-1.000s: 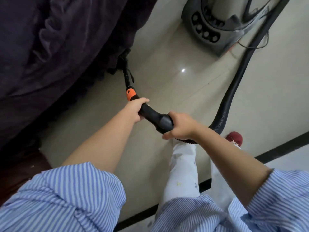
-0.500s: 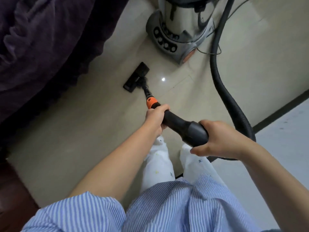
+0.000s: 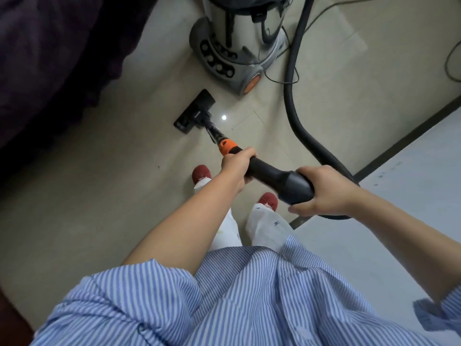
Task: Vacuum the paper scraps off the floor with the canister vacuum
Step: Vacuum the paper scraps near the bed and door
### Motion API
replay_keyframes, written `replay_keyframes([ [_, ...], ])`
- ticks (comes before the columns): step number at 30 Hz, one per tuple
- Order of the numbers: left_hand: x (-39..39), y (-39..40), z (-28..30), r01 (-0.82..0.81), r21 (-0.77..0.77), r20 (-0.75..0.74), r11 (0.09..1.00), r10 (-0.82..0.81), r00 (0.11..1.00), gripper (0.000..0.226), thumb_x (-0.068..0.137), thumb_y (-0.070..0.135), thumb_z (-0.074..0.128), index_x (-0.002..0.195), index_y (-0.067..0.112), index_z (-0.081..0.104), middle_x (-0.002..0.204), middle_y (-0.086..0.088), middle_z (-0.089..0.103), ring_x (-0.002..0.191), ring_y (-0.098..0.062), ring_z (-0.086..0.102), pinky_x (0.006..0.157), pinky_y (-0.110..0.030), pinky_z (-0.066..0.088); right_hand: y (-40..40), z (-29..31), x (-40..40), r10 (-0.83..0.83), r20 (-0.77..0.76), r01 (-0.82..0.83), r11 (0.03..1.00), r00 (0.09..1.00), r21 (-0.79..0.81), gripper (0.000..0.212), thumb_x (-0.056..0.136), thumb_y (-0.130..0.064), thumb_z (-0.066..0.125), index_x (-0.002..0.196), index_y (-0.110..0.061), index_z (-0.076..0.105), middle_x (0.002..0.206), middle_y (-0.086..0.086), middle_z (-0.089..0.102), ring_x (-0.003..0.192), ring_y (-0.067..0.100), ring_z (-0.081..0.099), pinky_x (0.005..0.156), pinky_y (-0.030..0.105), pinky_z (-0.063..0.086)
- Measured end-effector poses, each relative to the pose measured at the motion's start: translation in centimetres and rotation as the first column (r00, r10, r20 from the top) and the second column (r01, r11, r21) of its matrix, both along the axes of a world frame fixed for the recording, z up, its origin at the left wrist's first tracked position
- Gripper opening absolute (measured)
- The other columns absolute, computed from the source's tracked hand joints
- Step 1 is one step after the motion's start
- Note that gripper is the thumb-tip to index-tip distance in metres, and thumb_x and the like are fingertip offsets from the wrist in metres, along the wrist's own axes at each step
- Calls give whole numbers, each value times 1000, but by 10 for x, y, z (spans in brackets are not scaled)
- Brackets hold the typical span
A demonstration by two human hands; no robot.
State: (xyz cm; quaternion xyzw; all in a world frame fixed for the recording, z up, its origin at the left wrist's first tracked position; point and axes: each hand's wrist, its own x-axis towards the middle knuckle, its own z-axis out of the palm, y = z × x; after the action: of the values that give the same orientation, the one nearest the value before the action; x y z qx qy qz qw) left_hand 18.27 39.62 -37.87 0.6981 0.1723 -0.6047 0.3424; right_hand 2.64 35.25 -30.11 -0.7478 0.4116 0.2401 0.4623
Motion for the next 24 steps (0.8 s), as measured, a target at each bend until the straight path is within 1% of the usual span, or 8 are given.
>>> replay_keyframes([
  [2,13,-3,-13,35,23,32,999,-36,999,24,86,6,58,104,4,42,79,-8,51,78,-21,55,73,-31,49,1,-17,11,6,0,-6,1000,1000,24,35,65,-32,77,85,-25,49,78,-4,61,72,13,59,63,23,47],
  [4,34,-7,-27,60,44,56,997,-63,996,24,86,7,57,102,5,40,83,-9,51,80,-21,54,74,-32,48,2,-37,29,-7,12,6,999,1000,39,38,66,-32,77,92,-22,51,86,0,63,79,17,60,70,28,49],
  [8,104,-23,-50,80,87,124,993,-90,988,27,83,7,58,103,7,40,97,-13,56,87,-25,57,75,-34,51,-7,-66,96,-2,31,1,1000,1000,24,48,68,-35,76,105,-13,54,90,1,61,83,21,58,70,29,45],
  [11,168,-38,-58,118,120,165,986,-137,977,30,81,10,59,105,8,42,104,-16,58,81,-26,58,61,-31,49,-15,-73,156,-21,73,19,999,997,35,50,71,-36,75,109,-13,51,88,-2,54,79,18,51,67,25,38],
  [13,215,-53,-61,125,127,180,984,-146,973,29,81,10,59,106,8,45,103,-15,56,75,-23,57,53,-27,46,-26,-79,201,-34,92,31,999,995,31,51,71,-37,74,111,-15,50,88,-4,51,80,18,51,68,25,37],
  [18,302,-94,-65,126,129,232,984,-154,961,26,82,7,57,104,9,43,100,-14,53,68,-19,54,55,-26,45,-59,-92,289,-106,113,99,993,988,65,50,70,-36,74,110,-15,51,89,-4,53,83,20,55,67,25,40],
  [21,332,-118,-67,134,93,247,987,-153,957,27,81,7,58,104,9,44,100,-14,54,69,-20,54,57,-26,46,-79,-95,320,-161,130,154,986,978,61,49,70,-32,75,110,-14,54,90,-3,55,84,20,57,68,26,42],
  [24,335,-129,-59,131,75,248,989,-146,958,29,80,7,60,106,9,47,100,-11,55,73,-20,56,54,-24,44,-90,-87,324,-196,130,192,981,972,42,46,69,-30,75,107,-14,55,90,-1,57,80,18,55,67,25,43],
])
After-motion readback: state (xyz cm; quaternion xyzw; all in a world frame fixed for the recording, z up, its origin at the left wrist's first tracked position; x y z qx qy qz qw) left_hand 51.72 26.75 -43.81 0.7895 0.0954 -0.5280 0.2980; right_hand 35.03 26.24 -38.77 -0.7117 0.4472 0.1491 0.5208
